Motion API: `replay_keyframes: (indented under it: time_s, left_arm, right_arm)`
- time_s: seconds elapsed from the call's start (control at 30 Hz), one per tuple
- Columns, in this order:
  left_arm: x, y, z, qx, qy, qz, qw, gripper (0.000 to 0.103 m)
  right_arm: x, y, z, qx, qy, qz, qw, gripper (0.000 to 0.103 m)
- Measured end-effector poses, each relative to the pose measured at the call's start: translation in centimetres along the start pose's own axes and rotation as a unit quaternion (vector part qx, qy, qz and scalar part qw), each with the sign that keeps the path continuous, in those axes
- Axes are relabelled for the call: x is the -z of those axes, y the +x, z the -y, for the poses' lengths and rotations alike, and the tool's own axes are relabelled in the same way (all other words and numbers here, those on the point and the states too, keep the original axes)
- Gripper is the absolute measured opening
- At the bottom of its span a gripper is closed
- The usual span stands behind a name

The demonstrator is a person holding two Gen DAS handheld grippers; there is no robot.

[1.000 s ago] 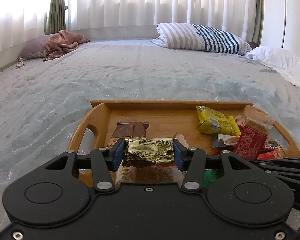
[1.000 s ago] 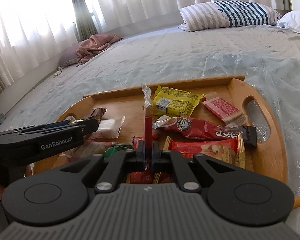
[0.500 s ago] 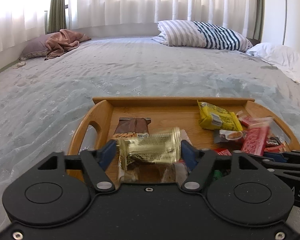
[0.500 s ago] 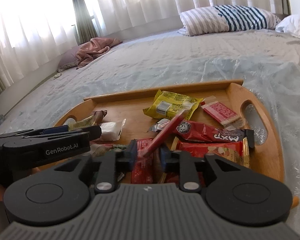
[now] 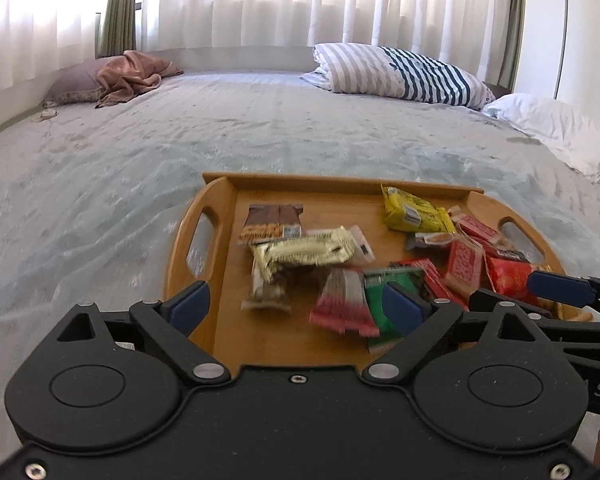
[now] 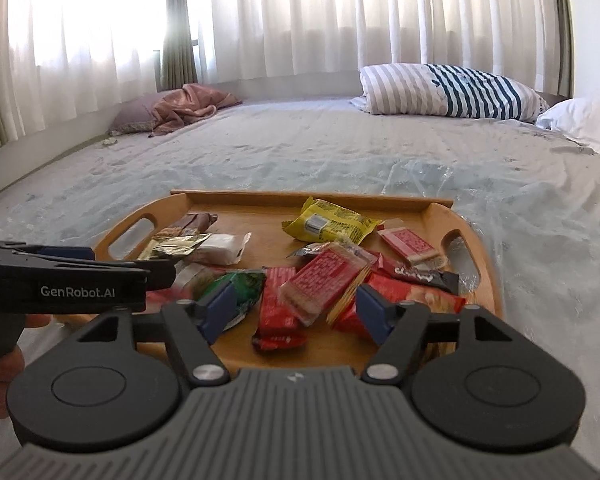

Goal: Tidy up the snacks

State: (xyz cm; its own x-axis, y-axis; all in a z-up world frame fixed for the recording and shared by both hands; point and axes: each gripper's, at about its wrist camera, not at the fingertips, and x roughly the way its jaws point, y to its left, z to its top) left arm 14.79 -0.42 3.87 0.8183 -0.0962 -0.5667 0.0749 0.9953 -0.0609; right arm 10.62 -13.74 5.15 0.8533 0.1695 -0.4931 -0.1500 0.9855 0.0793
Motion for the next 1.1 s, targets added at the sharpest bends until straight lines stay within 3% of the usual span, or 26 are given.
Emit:
replay_keyframes:
  time_s: [0.4,0.67,1.1]
  left_arm:
    - [4.5,-4.0,-0.1,-0.008,0.002,-0.011,0.9999,0.098]
    - [6.9,-3.6,0.5,-0.009,0.004,-0.042,0.9991,0.098]
    - [7.8,-3.1,1.6,-0.026,0.024,-0.035,0.9988,0.103]
  right_arm:
    - [4.2,-3.0,-0.1,0.041,0.005,-0.005,0.999,0.087]
    - [6.3,-2.8,0.5,0.070,-0.002,-0.030,0.997,0.088]
    - [7.1,-2.3,0.5,0.075,-0.014,-0.040,0.996,0.093]
